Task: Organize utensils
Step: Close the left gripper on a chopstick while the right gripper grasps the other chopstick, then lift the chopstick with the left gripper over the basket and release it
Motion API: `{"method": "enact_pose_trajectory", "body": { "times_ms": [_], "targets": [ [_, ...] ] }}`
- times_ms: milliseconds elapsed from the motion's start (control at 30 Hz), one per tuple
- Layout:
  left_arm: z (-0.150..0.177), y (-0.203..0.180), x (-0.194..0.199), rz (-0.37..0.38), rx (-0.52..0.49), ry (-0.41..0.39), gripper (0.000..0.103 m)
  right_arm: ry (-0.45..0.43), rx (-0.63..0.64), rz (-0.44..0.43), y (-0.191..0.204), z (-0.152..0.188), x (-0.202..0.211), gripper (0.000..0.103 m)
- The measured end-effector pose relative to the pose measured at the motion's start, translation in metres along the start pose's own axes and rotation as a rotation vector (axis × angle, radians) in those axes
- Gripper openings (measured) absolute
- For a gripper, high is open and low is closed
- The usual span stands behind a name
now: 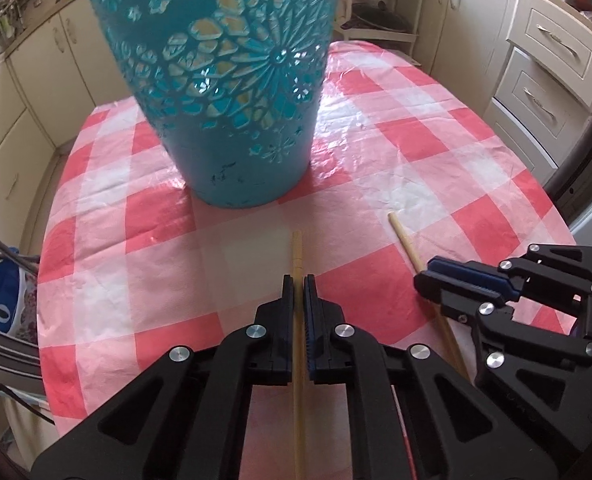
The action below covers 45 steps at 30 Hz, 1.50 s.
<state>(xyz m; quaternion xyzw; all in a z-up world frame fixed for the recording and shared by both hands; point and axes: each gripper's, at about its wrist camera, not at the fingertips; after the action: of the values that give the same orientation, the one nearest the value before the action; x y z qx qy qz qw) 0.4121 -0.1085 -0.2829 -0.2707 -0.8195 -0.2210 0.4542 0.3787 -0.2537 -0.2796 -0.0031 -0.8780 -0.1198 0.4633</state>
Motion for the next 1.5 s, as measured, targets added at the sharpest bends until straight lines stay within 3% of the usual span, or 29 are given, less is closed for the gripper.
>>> {"method": "enact_pose_trajectory", "body": {
  "times_ms": [67, 200, 300, 333, 367, 567, 733, 867, 967, 1100, 1267, 1500],
  "targets": [
    [0.001, 0.003, -0.001, -0.004, 0.009, 0.008, 0.008, 0.003, -0.022, -0.003, -0.003, -0.002, -0.001, 0.01],
    [0.002, 0.01, -0.003, -0.022, 0.02, 0.025, 0.029, 0.002, -0.026, 0.003, -0.005, -0.004, -0.002, 0.01],
    [0.002, 0.013, -0.004, 0.002, 0.011, 0.02, 0.025, 0.0, -0.017, 0.006, -0.003, -0.004, -0.002, 0.01],
    [0.002, 0.012, -0.005, 0.011, 0.001, 0.017, 0.011, 0.002, -0.016, 0.005, -0.003, -0.003, -0.002, 0.01],
    [0.001, 0.012, -0.005, 0.027, -0.004, 0.016, 0.005, 0.003, -0.016, 0.004, -0.003, -0.003, -0.002, 0.01],
    [-0.002, 0.017, 0.008, 0.104, -0.017, -0.009, 0.005, 0.004, -0.016, 0.002, -0.003, -0.003, -0.002, 0.01],
    [-0.014, 0.031, 0.051, 0.228, -0.067, -0.149, 0.005, -0.002, -0.012, 0.008, -0.001, -0.001, -0.002, 0.01],
    [-0.03, 0.05, 0.098, 0.334, -0.069, -0.33, 0.005, -0.005, -0.013, 0.009, 0.001, -0.001, -0.003, 0.01],
    [-0.044, 0.062, 0.12, 0.32, -0.04, -0.424, 0.005, -0.007, -0.017, 0.007, 0.0, 0.0, -0.002, 0.01],
    [-0.067, 0.075, 0.137, 0.241, 0.048, -0.558, 0.005, -0.005, -0.034, -0.004, -0.002, -0.001, -0.002, 0.01],
    [-0.087, 0.09, 0.166, 0.17, 0.178, -0.8, 0.005, 0.0, -0.072, -0.026, -0.006, -0.005, -0.004, 0.01],
    [-0.113, 0.11, 0.18, -0.067, 0.36, -0.955, 0.005, 0.011, -0.098, -0.054, -0.01, -0.008, -0.005, 0.01]
  ]
}}
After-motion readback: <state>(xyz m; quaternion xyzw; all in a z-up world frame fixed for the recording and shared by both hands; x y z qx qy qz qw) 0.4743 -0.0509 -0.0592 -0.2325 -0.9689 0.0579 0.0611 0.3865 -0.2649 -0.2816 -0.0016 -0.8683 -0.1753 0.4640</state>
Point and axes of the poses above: each gripper's, at about its wrist camera, not at the fingertips, and x roughly against the way its jaws point, y to its left, z to its underside, and after that the axes turned 14 degrees about -x, right-handed
